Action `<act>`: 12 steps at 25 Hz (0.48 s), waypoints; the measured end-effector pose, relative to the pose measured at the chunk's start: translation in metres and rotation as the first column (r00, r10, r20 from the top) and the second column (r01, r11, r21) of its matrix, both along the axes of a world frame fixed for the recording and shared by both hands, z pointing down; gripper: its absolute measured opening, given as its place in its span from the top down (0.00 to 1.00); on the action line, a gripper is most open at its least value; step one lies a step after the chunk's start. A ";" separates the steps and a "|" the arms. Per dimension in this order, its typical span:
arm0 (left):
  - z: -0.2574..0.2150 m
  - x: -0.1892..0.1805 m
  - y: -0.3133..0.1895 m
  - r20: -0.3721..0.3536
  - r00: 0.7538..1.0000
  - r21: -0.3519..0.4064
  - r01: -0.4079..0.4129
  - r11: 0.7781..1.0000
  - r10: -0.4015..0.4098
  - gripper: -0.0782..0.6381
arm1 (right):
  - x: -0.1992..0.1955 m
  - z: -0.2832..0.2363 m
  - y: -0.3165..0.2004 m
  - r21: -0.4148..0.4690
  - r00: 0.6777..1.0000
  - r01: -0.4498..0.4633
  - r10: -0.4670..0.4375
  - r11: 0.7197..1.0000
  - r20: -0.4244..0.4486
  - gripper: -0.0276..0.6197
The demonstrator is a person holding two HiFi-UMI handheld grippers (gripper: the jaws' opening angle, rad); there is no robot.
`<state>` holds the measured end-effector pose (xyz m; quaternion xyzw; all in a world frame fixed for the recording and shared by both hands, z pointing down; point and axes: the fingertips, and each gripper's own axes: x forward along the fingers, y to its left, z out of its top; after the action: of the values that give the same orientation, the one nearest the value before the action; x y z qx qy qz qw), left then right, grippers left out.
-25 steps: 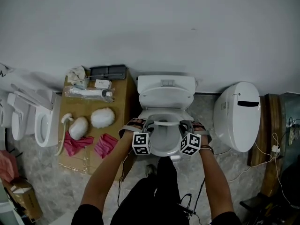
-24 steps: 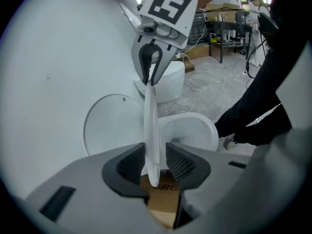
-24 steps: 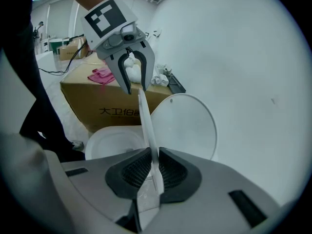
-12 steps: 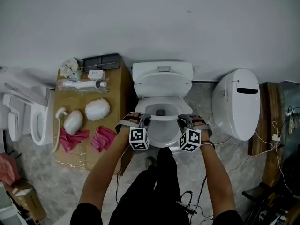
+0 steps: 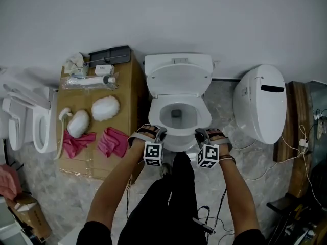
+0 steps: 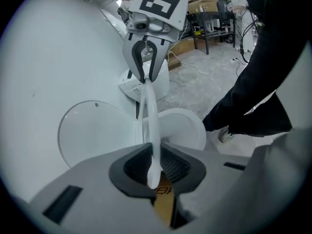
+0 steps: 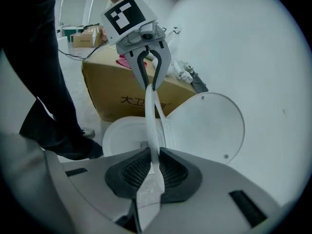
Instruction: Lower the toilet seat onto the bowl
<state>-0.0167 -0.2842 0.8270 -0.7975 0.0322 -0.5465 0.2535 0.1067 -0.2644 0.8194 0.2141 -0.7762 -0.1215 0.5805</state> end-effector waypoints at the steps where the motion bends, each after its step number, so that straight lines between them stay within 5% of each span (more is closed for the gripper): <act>1: 0.003 0.000 0.006 0.001 1.000 -0.008 -0.006 1.000 0.006 0.81 | -0.001 0.005 0.006 -0.005 1.000 0.008 -0.008 1.000 -0.009 0.85; 12: 0.071 -0.005 0.068 0.083 0.992 -0.055 -0.092 0.994 0.097 0.78 | -0.009 0.081 0.070 -0.077 0.998 0.039 -0.043 0.996 -0.053 0.82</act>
<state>-0.0220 -0.2162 0.8977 -0.7803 -0.0303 -0.5681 0.2599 0.0982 -0.1948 0.9000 0.1727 -0.7683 -0.1096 0.6065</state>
